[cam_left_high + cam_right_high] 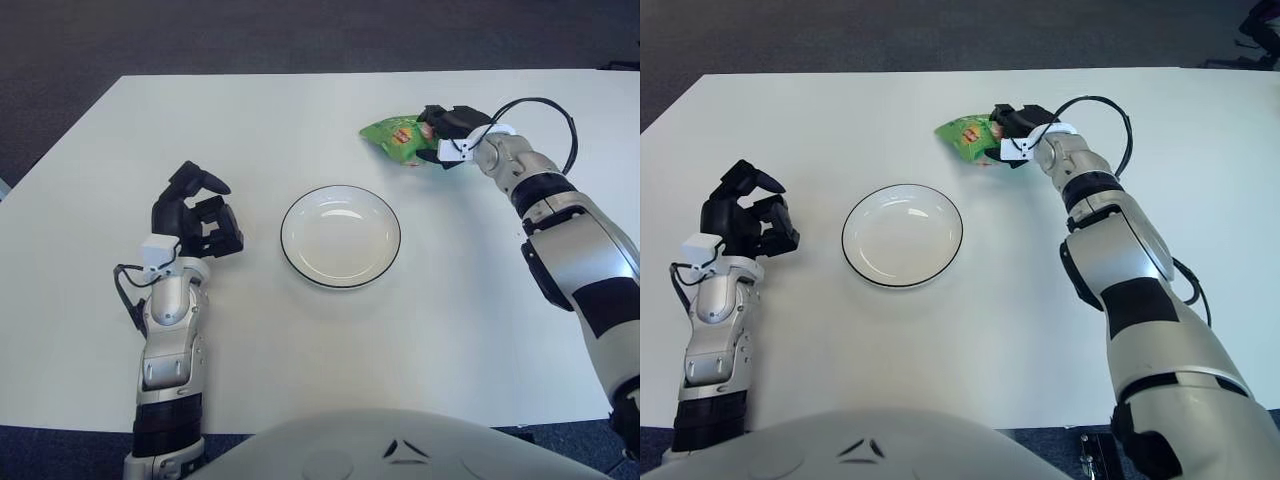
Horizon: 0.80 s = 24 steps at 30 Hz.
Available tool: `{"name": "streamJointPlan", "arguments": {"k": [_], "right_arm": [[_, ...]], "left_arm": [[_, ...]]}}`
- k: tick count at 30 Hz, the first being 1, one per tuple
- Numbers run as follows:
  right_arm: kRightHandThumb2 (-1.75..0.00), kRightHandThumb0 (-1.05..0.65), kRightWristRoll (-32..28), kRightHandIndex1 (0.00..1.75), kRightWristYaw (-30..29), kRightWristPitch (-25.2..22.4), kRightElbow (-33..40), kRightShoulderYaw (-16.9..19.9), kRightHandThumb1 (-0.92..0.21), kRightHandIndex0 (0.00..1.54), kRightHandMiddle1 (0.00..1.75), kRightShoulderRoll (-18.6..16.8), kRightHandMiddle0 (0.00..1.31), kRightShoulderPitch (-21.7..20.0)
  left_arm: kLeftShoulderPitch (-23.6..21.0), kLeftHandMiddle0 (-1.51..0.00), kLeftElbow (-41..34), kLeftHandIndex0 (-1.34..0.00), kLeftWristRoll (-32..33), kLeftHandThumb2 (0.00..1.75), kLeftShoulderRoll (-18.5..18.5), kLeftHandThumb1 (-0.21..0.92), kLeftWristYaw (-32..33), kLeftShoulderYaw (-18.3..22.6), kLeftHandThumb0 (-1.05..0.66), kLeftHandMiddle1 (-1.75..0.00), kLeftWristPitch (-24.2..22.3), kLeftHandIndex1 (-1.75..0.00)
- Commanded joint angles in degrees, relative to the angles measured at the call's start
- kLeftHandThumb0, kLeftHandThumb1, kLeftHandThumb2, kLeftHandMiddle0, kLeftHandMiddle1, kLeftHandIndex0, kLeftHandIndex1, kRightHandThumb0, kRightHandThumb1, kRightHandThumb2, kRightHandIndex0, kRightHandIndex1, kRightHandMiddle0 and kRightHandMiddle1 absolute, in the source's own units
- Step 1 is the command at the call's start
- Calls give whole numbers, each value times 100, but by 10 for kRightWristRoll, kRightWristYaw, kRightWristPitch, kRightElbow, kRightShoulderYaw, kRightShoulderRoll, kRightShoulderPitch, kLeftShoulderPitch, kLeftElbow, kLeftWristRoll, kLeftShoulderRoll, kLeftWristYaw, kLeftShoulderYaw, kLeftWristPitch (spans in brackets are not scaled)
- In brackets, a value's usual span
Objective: Put the snack into the plate.
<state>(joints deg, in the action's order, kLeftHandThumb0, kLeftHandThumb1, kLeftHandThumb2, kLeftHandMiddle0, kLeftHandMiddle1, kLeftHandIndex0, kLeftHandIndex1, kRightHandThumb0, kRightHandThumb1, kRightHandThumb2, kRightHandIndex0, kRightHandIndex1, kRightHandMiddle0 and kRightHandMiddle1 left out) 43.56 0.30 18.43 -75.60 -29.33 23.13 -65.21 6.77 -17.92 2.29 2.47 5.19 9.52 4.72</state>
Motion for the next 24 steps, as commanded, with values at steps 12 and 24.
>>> {"name": "streamJointPlan", "arguments": {"k": [12, 24], "right_arm": [[-82, -80, 20, 54, -32, 75, 35, -39, -92, 1, 90, 42, 0, 57], [-72, -63, -2, 79, -49, 173, 169, -31, -87, 11, 114, 127, 0, 121]], "left_arm": [[36, -133, 29, -70, -24, 144, -23, 22, 25, -3, -52, -175, 5, -175], [32, -134, 42, -69, -24, 142, -18, 23, 20, -2, -52, -175, 11, -175]]}}
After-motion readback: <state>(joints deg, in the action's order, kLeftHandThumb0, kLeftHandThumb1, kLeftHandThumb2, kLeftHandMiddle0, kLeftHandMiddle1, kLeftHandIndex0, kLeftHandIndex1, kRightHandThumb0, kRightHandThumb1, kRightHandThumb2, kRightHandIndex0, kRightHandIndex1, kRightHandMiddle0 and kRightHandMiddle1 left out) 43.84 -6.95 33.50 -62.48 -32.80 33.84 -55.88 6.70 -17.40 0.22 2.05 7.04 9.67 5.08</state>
